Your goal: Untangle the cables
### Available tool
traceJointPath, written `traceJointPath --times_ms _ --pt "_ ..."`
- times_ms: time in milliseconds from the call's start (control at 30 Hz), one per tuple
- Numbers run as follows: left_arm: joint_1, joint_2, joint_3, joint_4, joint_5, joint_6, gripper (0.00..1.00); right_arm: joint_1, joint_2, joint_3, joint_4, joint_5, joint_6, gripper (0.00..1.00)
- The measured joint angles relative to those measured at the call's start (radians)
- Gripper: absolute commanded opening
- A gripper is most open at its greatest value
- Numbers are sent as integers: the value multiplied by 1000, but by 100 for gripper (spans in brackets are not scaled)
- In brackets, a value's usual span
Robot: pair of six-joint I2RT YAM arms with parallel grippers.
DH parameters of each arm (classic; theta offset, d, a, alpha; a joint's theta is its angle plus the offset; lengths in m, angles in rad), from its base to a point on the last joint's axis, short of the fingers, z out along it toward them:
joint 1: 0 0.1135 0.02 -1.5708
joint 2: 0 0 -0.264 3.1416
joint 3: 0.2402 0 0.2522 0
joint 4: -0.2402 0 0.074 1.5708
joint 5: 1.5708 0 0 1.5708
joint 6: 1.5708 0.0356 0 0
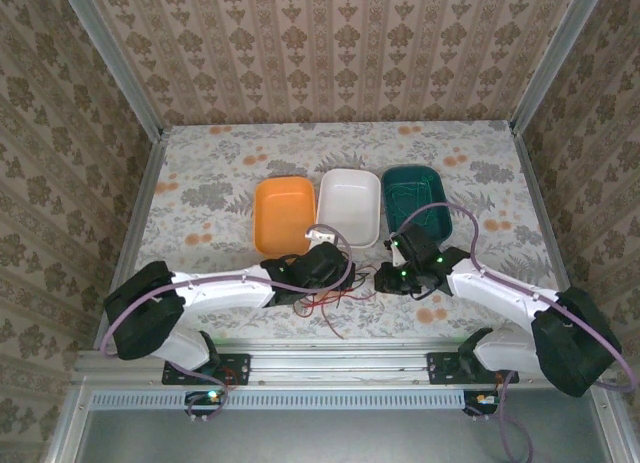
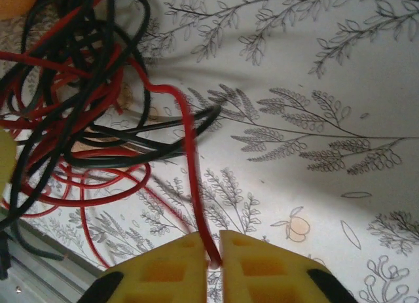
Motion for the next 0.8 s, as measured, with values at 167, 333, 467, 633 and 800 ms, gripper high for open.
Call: traceJointPath --times_ms 167,333,467,633,800 --pt "5 19 0 0 8 -20 45 0 -47 2 -16 32 -3 0" --pt "29 20 -3 4 19 -52 12 0 -191 62 -166 187 -3 0" --pt "53 20 -23 18 29 -86 0 -6 -297 121 -290 339 7 0" --pt "68 19 -50 26 29 -128 0 -51 -409 155 -428 505 18 0" --pt "74 5 -67 6 21 -165 0 -143 -500 192 -520 626 27 0"
